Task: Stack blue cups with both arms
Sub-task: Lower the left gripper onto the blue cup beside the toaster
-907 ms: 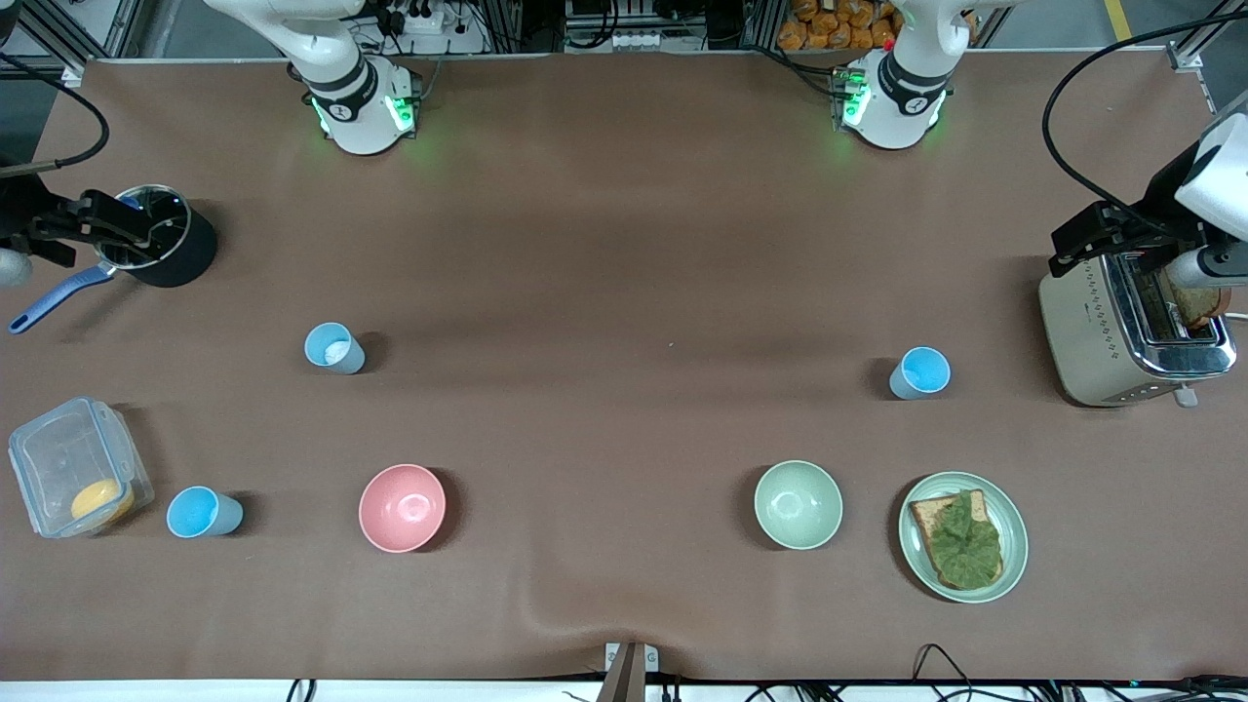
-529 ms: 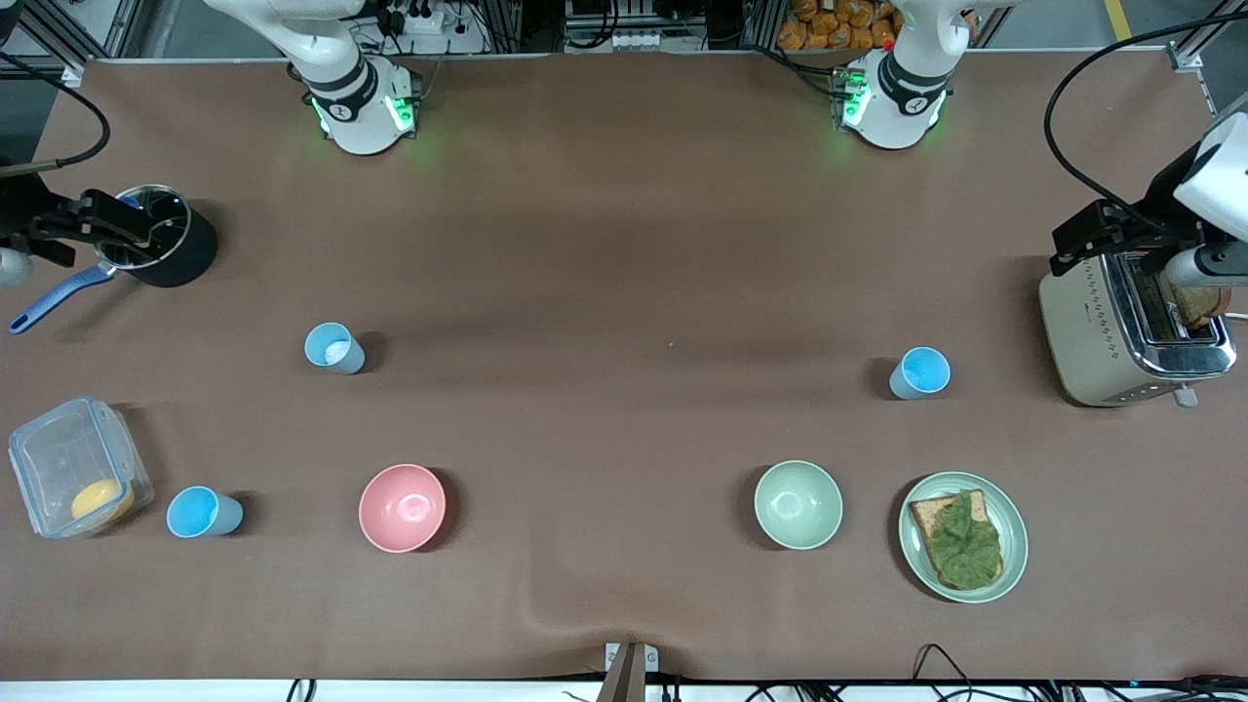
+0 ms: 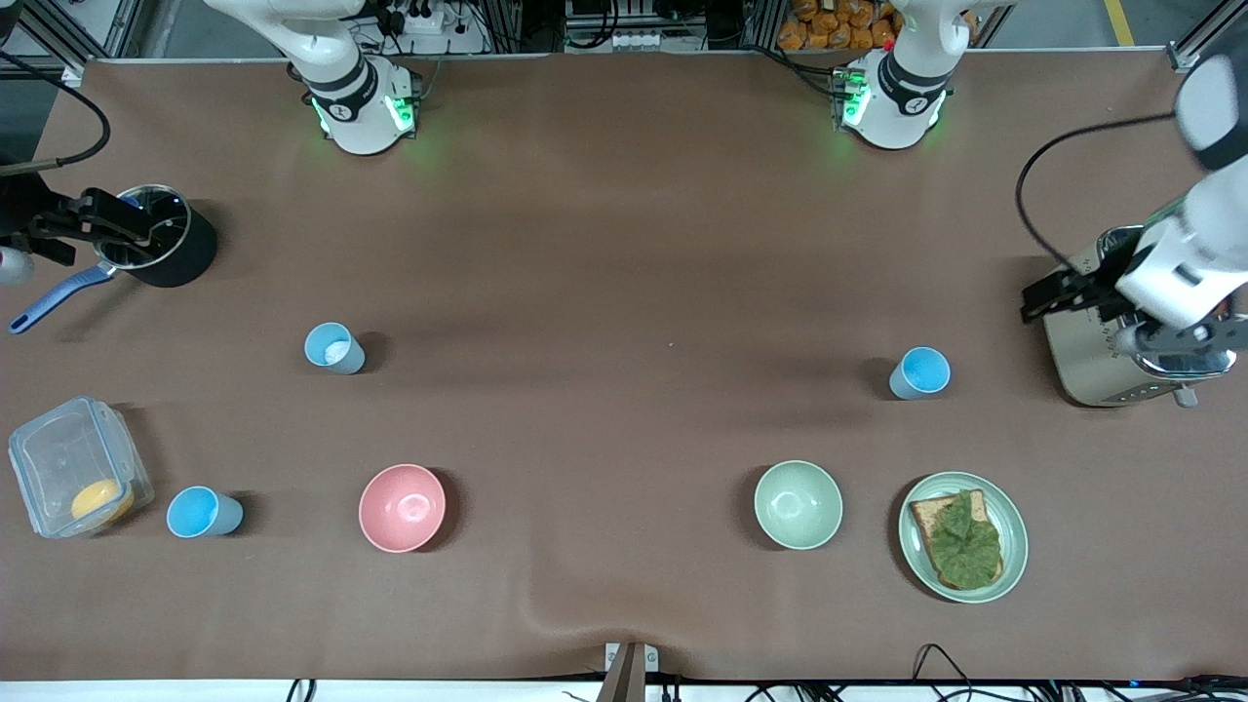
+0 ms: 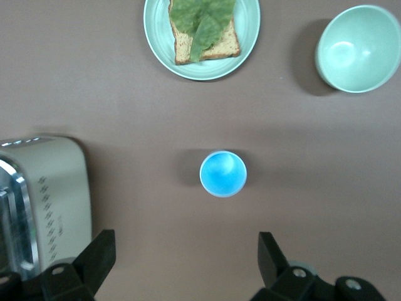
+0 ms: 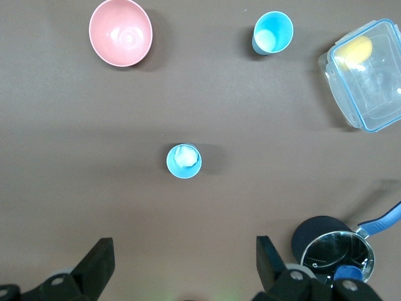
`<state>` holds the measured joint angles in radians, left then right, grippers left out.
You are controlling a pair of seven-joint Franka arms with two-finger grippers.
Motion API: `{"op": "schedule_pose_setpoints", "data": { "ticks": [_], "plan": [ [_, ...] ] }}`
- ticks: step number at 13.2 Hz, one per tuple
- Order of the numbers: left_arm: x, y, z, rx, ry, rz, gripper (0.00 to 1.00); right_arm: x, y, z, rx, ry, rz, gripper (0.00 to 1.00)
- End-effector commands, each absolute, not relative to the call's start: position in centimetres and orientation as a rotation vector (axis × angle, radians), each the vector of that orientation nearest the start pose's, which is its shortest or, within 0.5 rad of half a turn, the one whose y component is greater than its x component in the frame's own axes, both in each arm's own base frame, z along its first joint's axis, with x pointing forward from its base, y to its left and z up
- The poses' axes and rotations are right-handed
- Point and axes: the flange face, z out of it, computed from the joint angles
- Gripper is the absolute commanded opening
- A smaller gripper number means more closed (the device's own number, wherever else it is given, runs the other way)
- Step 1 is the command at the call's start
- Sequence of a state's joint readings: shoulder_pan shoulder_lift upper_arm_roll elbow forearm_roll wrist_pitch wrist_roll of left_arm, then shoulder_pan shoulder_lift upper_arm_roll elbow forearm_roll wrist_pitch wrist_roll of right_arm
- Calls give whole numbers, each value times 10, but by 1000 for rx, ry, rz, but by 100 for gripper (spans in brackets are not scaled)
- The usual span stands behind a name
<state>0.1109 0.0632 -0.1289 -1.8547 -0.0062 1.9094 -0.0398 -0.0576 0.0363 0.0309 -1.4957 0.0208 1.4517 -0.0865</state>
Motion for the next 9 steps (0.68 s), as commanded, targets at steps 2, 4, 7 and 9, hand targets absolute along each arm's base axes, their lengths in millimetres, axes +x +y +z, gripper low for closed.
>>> {"op": "schedule_pose_setpoints", "data": {
  "ticks": [2, 4, 7, 9],
  "plan": [
    [556, -13, 403, -3136, 10, -13, 100, 552, -14, 635, -3125, -99, 129, 100],
    [561, -13, 365, -3127, 34, 21, 100, 552, -14, 636, -3125, -99, 126, 100],
    [567, -11, 314, -3136, -5, 89, 100, 551, -20, 635, -3123, -85, 131, 100],
    [570, -12, 296, -3141, -24, 94, 100, 551, -22, 635, -3123, -87, 133, 100]
  ]
}}
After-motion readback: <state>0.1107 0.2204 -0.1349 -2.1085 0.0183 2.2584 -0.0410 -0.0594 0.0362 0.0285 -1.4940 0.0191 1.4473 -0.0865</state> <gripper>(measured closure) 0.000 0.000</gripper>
